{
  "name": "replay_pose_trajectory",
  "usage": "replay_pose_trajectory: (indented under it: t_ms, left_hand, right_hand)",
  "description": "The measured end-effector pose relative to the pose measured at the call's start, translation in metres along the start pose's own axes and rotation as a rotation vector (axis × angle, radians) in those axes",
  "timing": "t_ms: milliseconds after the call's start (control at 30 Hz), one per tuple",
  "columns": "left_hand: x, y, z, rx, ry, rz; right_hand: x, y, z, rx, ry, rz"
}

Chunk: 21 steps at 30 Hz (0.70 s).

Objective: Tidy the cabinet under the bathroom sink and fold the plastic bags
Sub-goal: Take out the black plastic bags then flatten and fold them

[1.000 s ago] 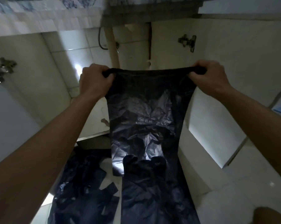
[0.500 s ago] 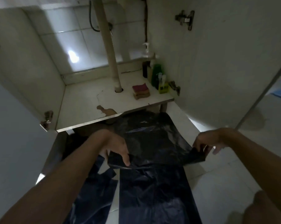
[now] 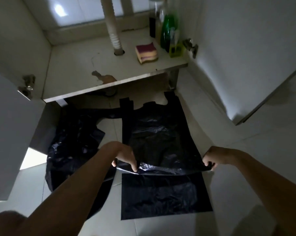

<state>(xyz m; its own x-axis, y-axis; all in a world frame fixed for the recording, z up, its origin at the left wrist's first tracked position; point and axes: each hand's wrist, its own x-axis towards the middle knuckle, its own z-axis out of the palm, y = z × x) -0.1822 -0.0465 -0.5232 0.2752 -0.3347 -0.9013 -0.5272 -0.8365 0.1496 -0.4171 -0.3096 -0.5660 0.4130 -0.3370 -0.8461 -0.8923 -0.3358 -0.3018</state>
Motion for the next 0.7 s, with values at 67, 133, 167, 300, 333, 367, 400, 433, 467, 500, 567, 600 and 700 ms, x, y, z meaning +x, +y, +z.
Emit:
replay_pose_trajectory:
  t_ms: [67, 133, 167, 300, 333, 367, 400, 433, 467, 500, 567, 600, 700]
  left_hand:
    - [0.008, -0.002, 0.011, 0.015, 0.009, 0.008]
    - [0.017, -0.004, 0.02, 0.048, 0.023, 0.02]
    - [0.021, -0.006, 0.025, 0.06, 0.024, 0.021]
    - [0.03, -0.01, 0.04, 0.067, 0.009, 0.03]
    - [0.032, -0.011, 0.042, 0.07, 0.021, 0.032]
    - [0.035, -0.013, 0.045, 0.073, 0.032, 0.034]
    - [0.038, -0.014, 0.05, 0.08, 0.039, 0.034]
    - [0.04, -0.015, 0.054, 0.096, 0.043, 0.041]
    - [0.043, -0.016, 0.058, 0.113, 0.041, 0.048]
    - [0.045, -0.017, 0.063, 0.124, 0.037, 0.055]
    - [0.048, -0.02, 0.07, 0.125, 0.024, 0.056]
    - [0.05, -0.021, 0.073, 0.117, 0.015, 0.053]
    - [0.053, -0.023, 0.081, 0.082, -0.012, 0.061]
  right_hand:
    - [0.01, 0.008, 0.013, -0.033, -0.021, 0.003]
    - [0.012, 0.012, 0.023, -0.05, -0.011, 0.0]
    - [0.013, 0.013, 0.028, -0.052, -0.009, 0.002]
    - [0.016, 0.019, 0.044, 0.014, -0.012, 0.016]
    - [0.016, 0.019, 0.046, 0.01, -0.007, 0.01]
    - [0.017, 0.019, 0.048, 0.007, -0.009, 0.008]
    - [0.019, 0.02, 0.052, -0.003, -0.017, 0.011]
    - [0.02, 0.021, 0.055, -0.012, -0.02, 0.014]
    - [0.02, 0.021, 0.058, -0.025, -0.023, 0.019]
    - [0.02, 0.022, 0.062, -0.037, -0.029, 0.026]
    - [0.02, 0.025, 0.067, -0.068, -0.03, 0.036]
    - [0.02, 0.026, 0.068, -0.08, -0.03, 0.037]
    - [0.015, 0.022, 0.068, -0.102, -0.054, 0.05]
